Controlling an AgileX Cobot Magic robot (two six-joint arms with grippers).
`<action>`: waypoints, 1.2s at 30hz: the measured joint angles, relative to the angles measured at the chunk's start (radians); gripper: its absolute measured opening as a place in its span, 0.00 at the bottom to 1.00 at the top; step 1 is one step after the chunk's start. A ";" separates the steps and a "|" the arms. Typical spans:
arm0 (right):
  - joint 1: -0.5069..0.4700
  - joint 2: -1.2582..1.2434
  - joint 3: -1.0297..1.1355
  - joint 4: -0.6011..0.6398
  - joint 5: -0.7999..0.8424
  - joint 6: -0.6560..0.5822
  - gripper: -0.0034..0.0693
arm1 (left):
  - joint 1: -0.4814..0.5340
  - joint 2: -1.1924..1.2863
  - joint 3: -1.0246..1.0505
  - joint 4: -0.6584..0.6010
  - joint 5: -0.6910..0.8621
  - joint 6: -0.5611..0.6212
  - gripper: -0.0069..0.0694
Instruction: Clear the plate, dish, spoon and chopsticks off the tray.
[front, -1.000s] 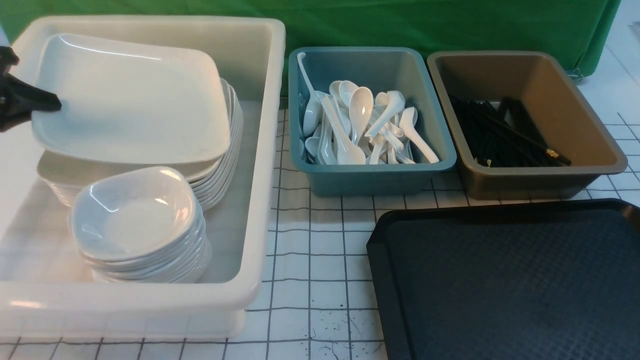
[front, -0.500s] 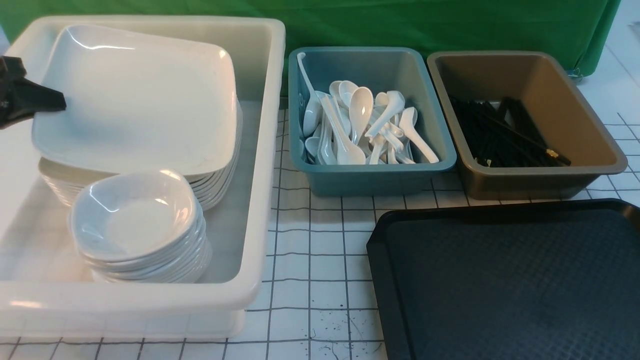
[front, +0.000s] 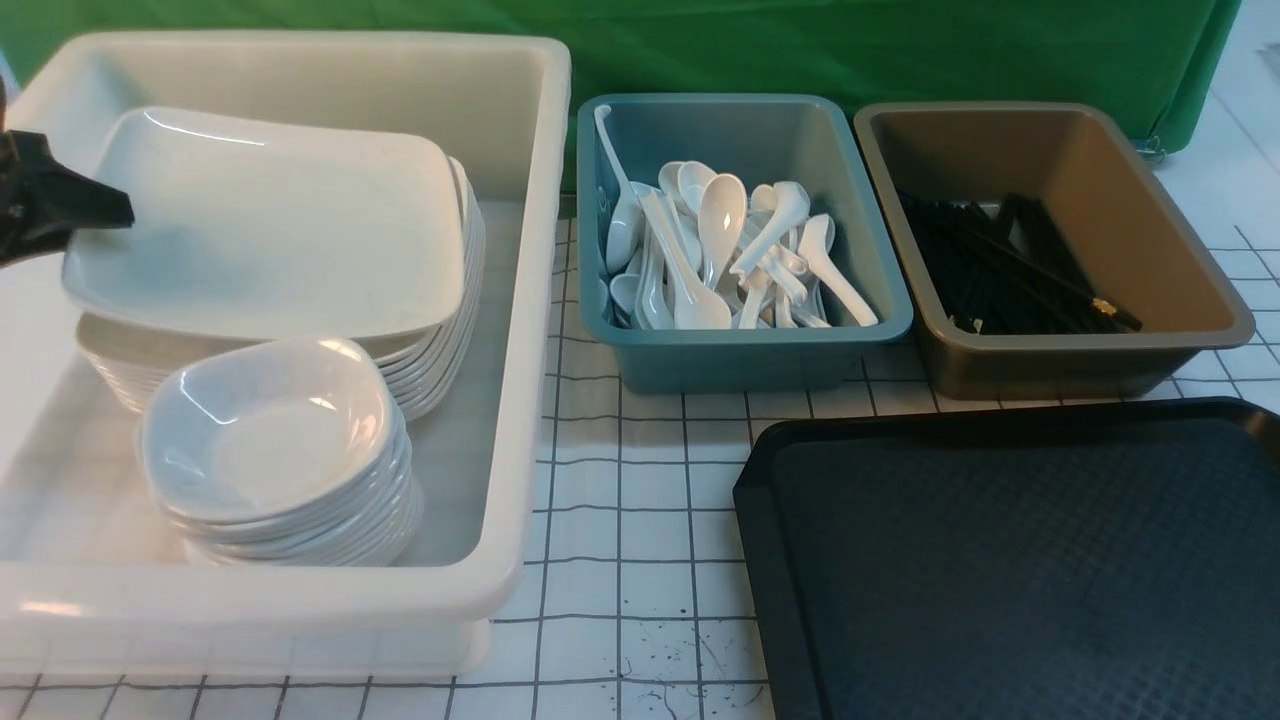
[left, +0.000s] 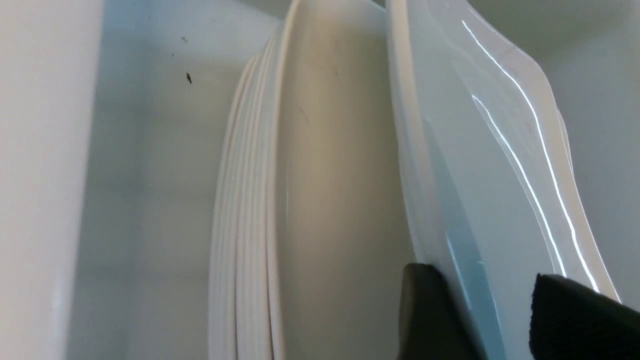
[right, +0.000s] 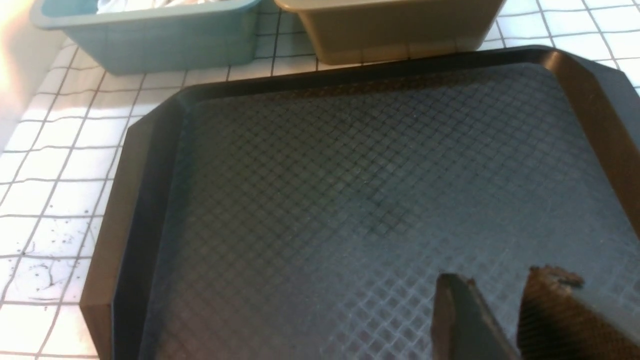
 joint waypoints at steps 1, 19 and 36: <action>0.000 0.000 0.000 0.000 0.001 0.000 0.38 | 0.000 -0.002 0.000 0.002 0.000 -0.007 0.58; 0.000 0.000 0.000 0.000 0.016 0.000 0.38 | 0.009 -0.134 -0.001 0.014 0.085 -0.082 0.36; 0.000 0.000 0.000 0.000 0.016 0.001 0.38 | -0.286 -0.054 -0.003 0.882 -0.155 -0.702 0.08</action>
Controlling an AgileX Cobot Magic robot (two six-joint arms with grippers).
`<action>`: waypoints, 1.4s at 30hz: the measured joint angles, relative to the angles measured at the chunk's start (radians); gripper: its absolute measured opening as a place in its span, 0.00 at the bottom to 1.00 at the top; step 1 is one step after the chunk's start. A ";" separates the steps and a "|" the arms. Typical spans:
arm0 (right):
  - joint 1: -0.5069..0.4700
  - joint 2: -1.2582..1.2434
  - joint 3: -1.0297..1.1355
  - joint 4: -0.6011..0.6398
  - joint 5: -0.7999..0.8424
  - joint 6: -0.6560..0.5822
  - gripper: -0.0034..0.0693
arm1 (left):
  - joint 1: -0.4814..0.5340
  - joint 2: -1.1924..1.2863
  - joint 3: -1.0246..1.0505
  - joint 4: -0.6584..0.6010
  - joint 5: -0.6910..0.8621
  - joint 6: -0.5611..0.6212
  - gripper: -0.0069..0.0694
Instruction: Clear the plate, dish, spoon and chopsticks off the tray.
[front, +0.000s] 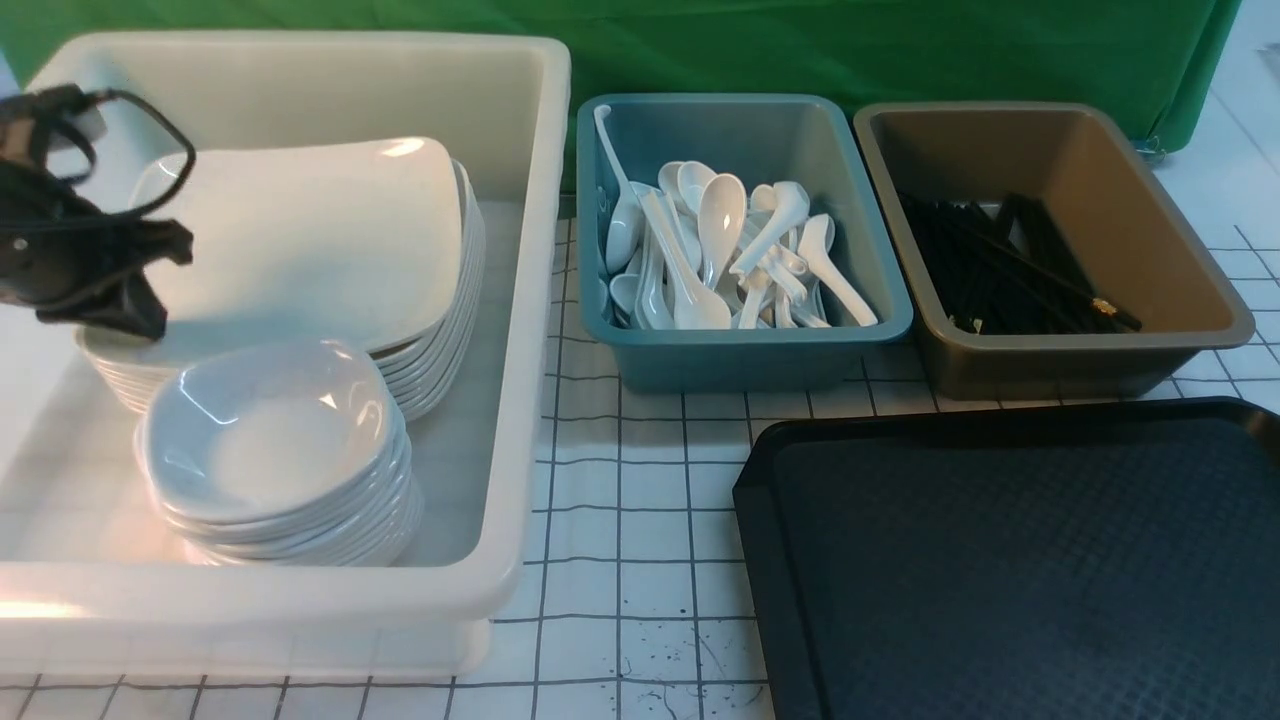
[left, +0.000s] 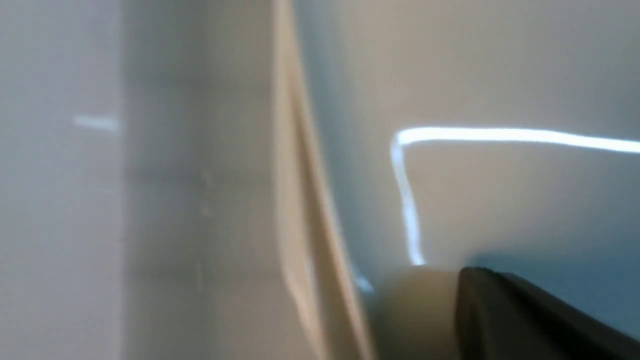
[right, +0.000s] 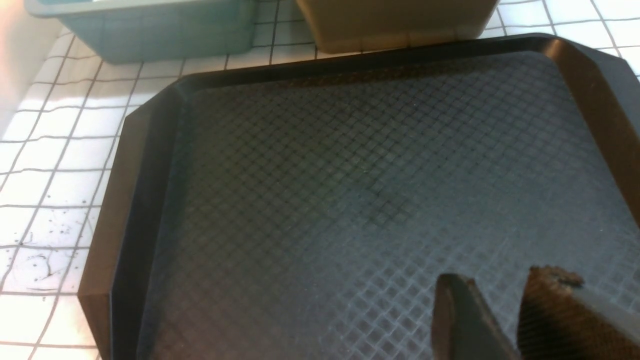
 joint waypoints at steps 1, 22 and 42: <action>0.000 0.000 0.000 0.000 0.000 0.004 0.38 | -0.007 0.006 -0.006 0.041 -0.018 -0.036 0.08; 0.000 0.000 0.000 0.028 0.118 0.044 0.33 | -0.018 -0.057 -0.036 0.376 -0.060 -0.309 0.09; 0.000 0.405 -0.064 0.692 0.296 -0.534 0.09 | -0.010 -0.489 -0.036 -0.381 0.402 0.230 0.09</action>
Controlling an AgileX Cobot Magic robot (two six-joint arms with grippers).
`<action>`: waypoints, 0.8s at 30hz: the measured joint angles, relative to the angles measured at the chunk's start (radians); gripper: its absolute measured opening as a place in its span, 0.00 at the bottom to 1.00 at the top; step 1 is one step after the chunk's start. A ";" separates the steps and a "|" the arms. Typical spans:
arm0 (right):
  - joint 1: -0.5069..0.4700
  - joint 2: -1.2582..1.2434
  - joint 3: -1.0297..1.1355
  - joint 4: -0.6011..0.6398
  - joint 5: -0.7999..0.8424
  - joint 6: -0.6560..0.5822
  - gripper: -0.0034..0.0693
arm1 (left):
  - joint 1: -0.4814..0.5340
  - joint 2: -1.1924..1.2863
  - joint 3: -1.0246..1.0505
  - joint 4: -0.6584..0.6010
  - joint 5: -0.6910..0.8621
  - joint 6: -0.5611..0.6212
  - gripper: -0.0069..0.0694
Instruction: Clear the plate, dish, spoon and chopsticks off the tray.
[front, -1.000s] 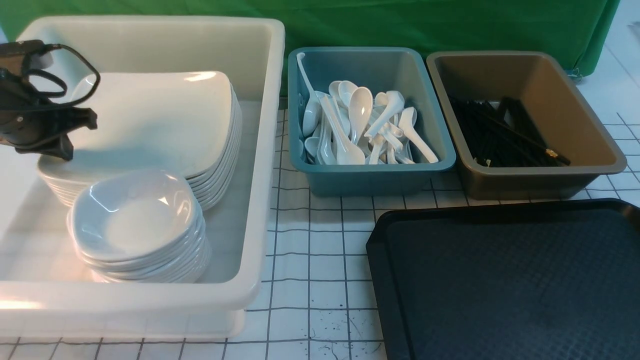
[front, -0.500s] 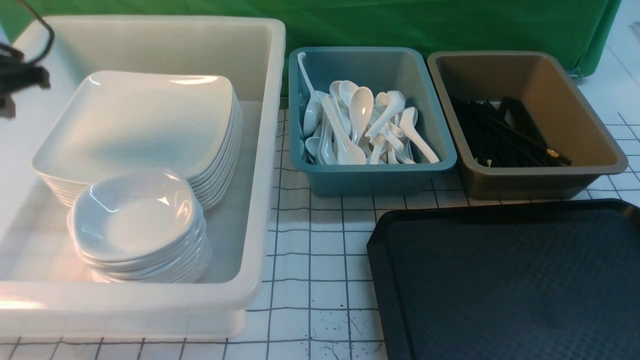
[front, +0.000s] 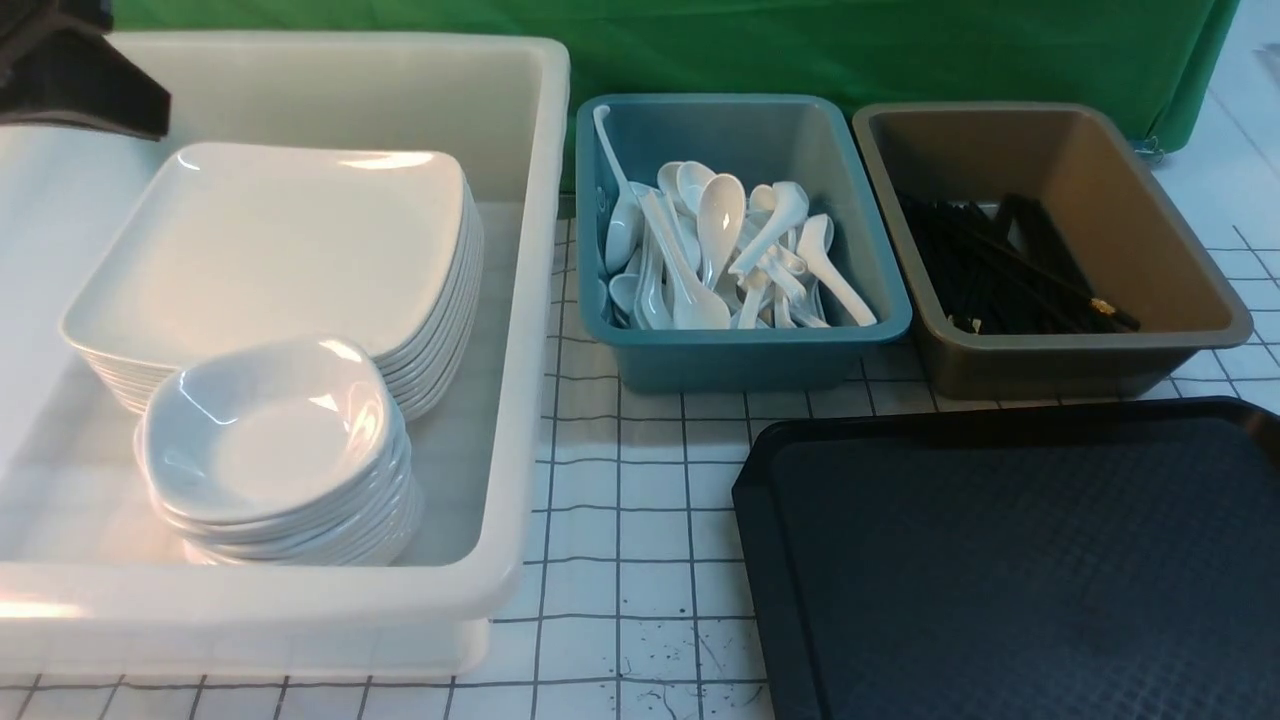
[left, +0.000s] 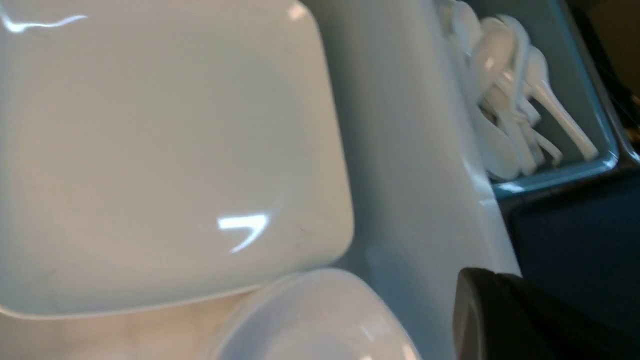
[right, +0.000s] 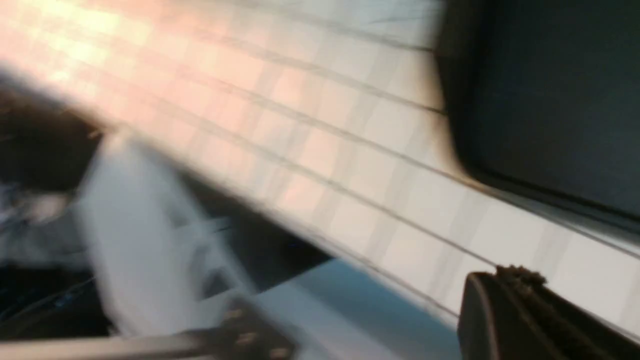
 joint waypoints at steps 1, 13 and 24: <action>0.000 0.006 0.000 0.021 0.000 -0.010 0.09 | 0.000 -0.001 0.000 0.000 0.004 0.002 0.09; 0.000 0.141 -0.009 -0.282 -0.008 0.063 0.09 | 0.000 -0.109 0.138 -0.029 0.034 0.027 0.09; 0.008 -0.189 -0.089 -0.625 -0.006 0.305 0.09 | 0.000 -0.120 0.159 -0.012 -0.011 0.062 0.09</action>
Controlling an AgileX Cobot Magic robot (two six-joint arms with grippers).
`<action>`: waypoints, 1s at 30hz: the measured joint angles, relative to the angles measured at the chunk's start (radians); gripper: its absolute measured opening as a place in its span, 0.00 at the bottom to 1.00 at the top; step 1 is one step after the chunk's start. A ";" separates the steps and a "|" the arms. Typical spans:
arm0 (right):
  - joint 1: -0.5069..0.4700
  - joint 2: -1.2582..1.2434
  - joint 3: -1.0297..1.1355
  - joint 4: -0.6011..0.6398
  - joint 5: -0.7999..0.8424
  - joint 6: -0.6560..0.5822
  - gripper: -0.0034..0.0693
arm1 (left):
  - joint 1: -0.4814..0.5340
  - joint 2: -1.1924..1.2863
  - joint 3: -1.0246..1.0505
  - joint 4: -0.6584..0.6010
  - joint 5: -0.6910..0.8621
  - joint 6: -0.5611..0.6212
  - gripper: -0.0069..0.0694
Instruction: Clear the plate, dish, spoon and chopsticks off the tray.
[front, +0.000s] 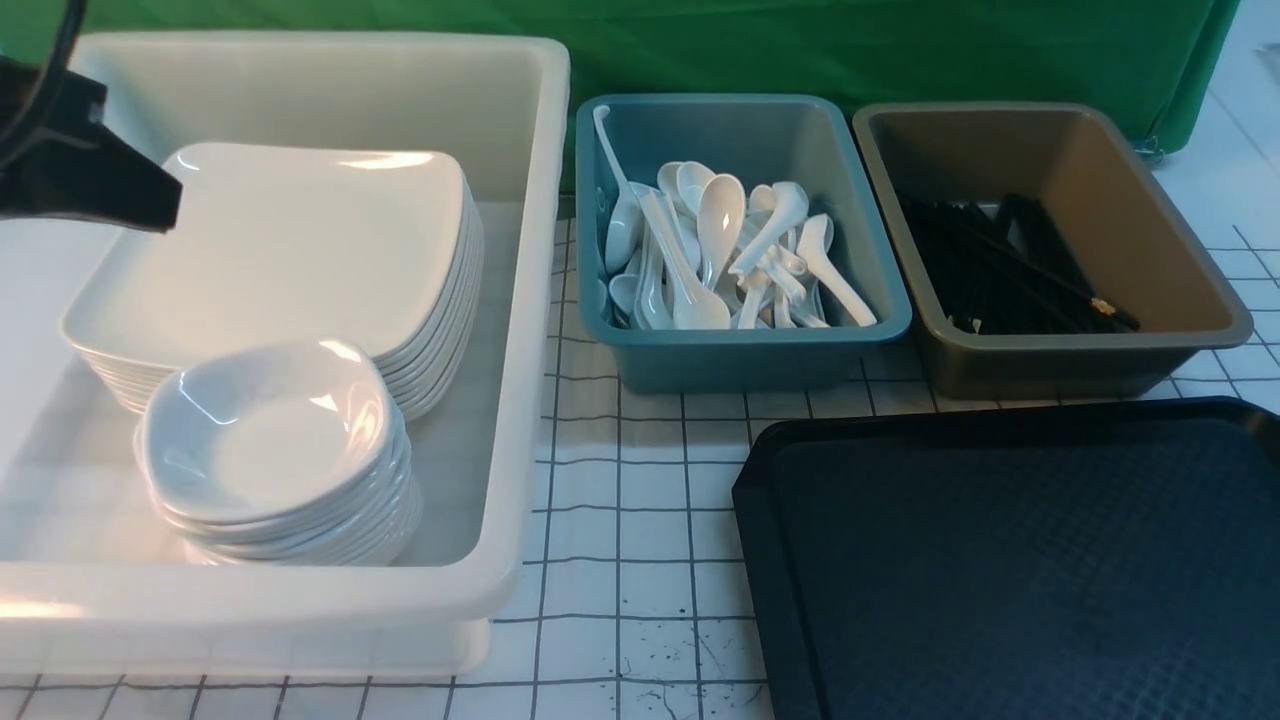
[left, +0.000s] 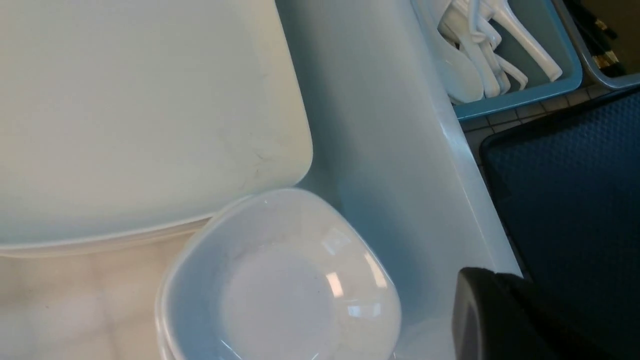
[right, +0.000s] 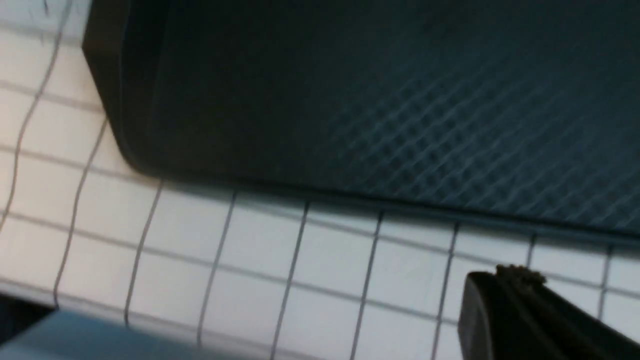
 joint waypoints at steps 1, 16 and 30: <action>0.000 -0.116 0.001 0.005 -0.047 0.002 0.09 | 0.000 0.000 0.000 0.000 -0.001 0.001 0.09; 0.008 -0.194 0.253 0.011 -0.742 0.038 0.09 | 0.000 -0.002 0.001 0.030 -0.040 0.015 0.09; 0.010 -0.022 0.253 0.012 -0.785 0.040 0.12 | 0.000 -0.002 0.001 0.031 -0.040 0.017 0.09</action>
